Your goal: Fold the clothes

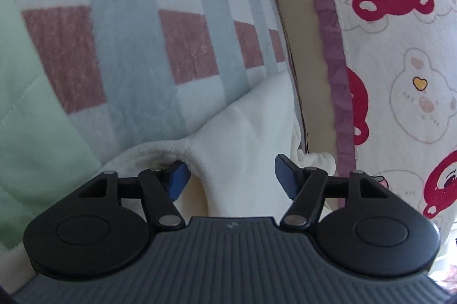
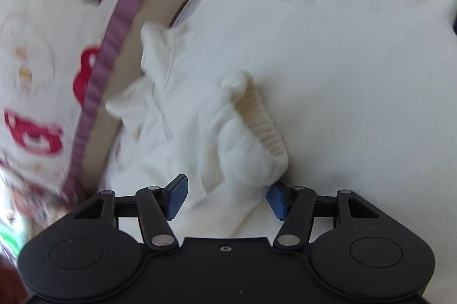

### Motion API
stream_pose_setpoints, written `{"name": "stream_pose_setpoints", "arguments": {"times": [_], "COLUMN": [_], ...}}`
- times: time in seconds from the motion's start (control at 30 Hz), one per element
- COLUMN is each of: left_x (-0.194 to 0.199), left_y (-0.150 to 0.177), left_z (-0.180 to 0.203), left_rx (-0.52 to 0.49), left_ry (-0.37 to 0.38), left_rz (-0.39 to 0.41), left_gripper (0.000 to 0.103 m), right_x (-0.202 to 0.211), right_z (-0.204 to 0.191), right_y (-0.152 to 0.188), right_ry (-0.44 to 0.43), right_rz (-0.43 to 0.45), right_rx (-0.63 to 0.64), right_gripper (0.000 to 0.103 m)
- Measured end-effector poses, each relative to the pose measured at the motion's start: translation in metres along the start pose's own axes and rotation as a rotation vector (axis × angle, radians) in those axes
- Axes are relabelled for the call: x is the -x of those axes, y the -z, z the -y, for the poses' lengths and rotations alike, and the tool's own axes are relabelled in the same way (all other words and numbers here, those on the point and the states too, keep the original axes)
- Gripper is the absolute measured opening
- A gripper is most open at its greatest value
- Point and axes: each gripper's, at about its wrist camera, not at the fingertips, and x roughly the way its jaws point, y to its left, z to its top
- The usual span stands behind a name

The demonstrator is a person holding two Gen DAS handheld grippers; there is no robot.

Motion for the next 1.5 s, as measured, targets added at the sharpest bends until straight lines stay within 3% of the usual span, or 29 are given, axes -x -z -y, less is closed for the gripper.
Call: {"name": "stream_pose_setpoints", "arguments": {"times": [0.03,0.07,0.1,0.23,0.33,0.4,0.47,0.53,0.7,0.87,1.07,1.13,1.27,1.4,1.5], "left_x": [-0.001,-0.001,-0.002,0.002,0.0,-0.001,-0.002,-0.004,-0.004,-0.004,-0.004,-0.004,-0.003,-0.002,-0.003], "left_y": [0.0,0.0,0.0,0.006,0.012,0.014,0.015,0.014,0.014,0.015,0.016,0.015,0.016,0.018,0.019], "left_z": [0.0,0.0,0.0,-0.007,-0.002,-0.002,-0.003,-0.004,-0.003,-0.003,-0.003,-0.003,0.0,0.001,0.001], "left_rx": [-0.01,-0.02,-0.03,-0.036,-0.098,-0.117,-0.125,-0.12,-0.141,-0.165,-0.189,-0.19,-0.22,-0.243,-0.248], "left_ry": [-0.016,-0.032,-0.047,-0.015,-0.023,-0.032,-0.038,-0.039,-0.042,-0.046,-0.048,-0.045,-0.057,-0.058,-0.056], "left_rz": [0.002,0.004,0.005,-0.006,-0.027,-0.03,-0.034,-0.037,-0.037,-0.037,-0.042,-0.052,-0.051,-0.044,-0.044], "left_gripper": [0.039,0.019,0.013,0.012,0.012,0.012,0.012,0.012,0.011,0.011,0.011,0.011,0.011,0.011,0.011], "right_x": [0.0,0.003,0.005,0.06,0.065,0.047,0.029,0.032,0.035,0.034,0.08,0.075,0.039,0.004,-0.018], "right_z": [-0.001,-0.011,-0.02,-0.057,-0.045,-0.018,0.006,0.014,0.005,0.014,-0.013,-0.023,-0.035,-0.034,-0.035], "right_y": [-0.002,-0.005,-0.007,-0.006,-0.011,-0.019,-0.028,-0.032,-0.035,-0.044,-0.059,-0.068,-0.083,-0.097,-0.095], "right_ry": [0.006,0.012,0.017,-0.156,-0.033,0.102,0.157,0.108,0.138,0.108,0.098,0.073,0.15,0.201,0.19], "right_rz": [0.012,0.03,0.048,0.236,0.199,0.14,0.044,0.065,0.089,0.091,0.195,0.133,0.059,-0.003,-0.042], "right_rx": [0.006,0.096,0.186,0.549,0.628,0.644,0.515,0.411,0.493,0.413,0.479,0.53,0.649,0.645,0.697], "right_gripper": [0.047,0.01,0.012,0.01,0.017,0.023,0.023,0.026,0.03,0.052,0.055,0.055,0.056,0.058,0.066]}}
